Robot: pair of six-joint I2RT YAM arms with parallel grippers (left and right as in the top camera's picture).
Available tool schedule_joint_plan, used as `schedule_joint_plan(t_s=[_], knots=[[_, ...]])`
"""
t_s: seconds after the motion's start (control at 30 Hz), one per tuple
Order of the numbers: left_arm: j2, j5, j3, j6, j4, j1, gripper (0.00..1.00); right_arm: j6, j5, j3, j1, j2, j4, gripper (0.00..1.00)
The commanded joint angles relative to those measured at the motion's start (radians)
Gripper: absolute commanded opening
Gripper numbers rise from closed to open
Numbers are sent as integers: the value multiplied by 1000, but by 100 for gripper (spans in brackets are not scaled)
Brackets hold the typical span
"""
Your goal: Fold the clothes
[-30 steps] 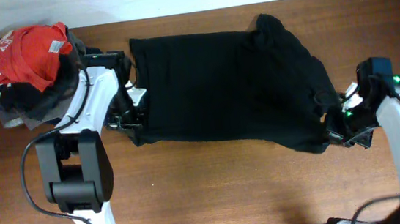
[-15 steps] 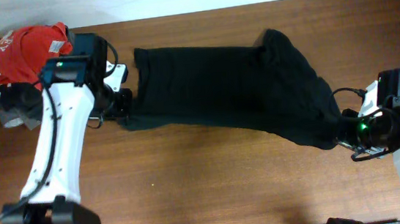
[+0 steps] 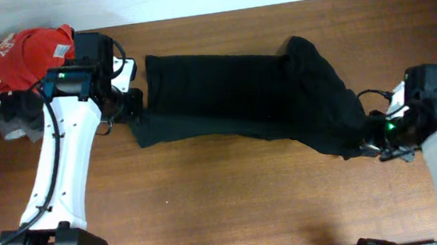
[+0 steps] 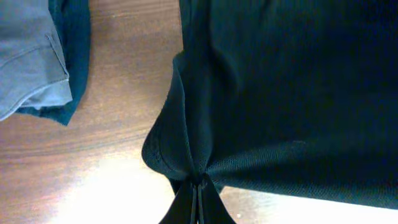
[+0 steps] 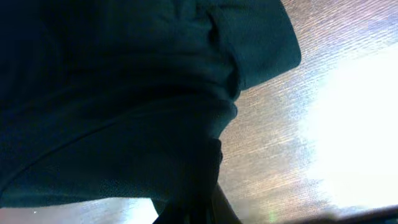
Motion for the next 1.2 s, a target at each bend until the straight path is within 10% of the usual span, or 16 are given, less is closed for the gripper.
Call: schedule_joint_plan(t_s=[0.0, 0.97, 1.17], knots=[[49, -45, -10, -10, 27, 14, 1, 12, 47, 22, -13, 92, 31, 4], [337, -39, -11, -9, 312, -38, 1, 8, 47, 21, -12, 430, 363, 9], [354, -69, -11, -9, 311, -37, 48, 0, 46, 36, -12, 431, 373, 35]])
